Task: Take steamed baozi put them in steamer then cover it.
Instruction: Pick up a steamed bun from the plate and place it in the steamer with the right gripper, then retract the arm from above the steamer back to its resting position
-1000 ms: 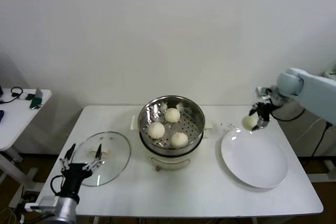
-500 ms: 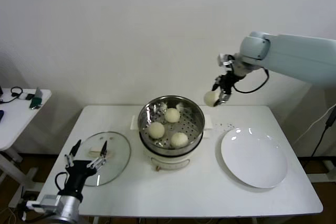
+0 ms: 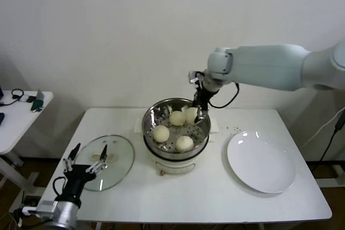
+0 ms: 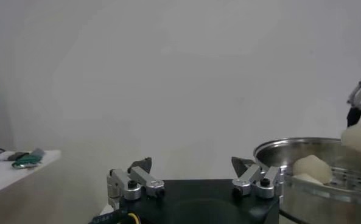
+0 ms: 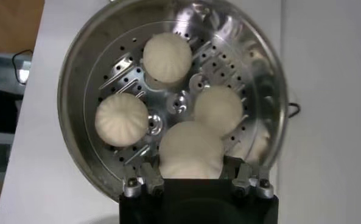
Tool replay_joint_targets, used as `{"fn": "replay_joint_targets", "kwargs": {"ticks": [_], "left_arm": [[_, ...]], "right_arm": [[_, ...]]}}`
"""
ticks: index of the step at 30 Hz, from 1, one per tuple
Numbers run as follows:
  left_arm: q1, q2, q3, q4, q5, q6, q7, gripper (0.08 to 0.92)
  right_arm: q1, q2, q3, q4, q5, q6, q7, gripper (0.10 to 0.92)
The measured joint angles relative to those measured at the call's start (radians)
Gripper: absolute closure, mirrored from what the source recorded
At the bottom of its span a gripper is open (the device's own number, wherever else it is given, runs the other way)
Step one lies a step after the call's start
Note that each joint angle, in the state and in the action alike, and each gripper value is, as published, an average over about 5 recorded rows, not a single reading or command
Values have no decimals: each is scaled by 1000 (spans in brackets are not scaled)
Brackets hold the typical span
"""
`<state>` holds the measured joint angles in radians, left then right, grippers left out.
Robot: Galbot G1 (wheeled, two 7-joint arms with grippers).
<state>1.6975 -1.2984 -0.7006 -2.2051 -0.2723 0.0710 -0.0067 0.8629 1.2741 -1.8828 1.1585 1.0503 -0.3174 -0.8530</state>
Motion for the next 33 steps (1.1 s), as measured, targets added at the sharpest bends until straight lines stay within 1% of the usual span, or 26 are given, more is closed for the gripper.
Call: {"fn": "replay_joint_targets", "kwargs": {"ticks": [9, 12, 17, 20, 28, 33], "left_arm": [[-1, 6, -1, 13, -8, -4, 0, 177], [-2, 7, -3, 15, -9, -4, 0, 177], [-5, 8, -3, 16, -10, -3, -1, 177], [-5, 8, -2, 16, -10, -2, -1, 177], [-2, 9, -1, 16, -8, -3, -2, 177], [-4, 10, 0, 14, -1, -5, -3, 177]], "right_arm": [[-62, 39, -12, -39, -11, -6, 14, 329], [-80, 46, -11, -49, -19, -14, 20, 318], [-92, 46, -4, -52, -32, -32, 28, 230], [-91, 41, 2, -48, -37, -38, 27, 207], [-58, 2, 12, -18, -16, -33, 5, 202], [-12, -54, 16, 13, 4, -12, -4, 203]]}}
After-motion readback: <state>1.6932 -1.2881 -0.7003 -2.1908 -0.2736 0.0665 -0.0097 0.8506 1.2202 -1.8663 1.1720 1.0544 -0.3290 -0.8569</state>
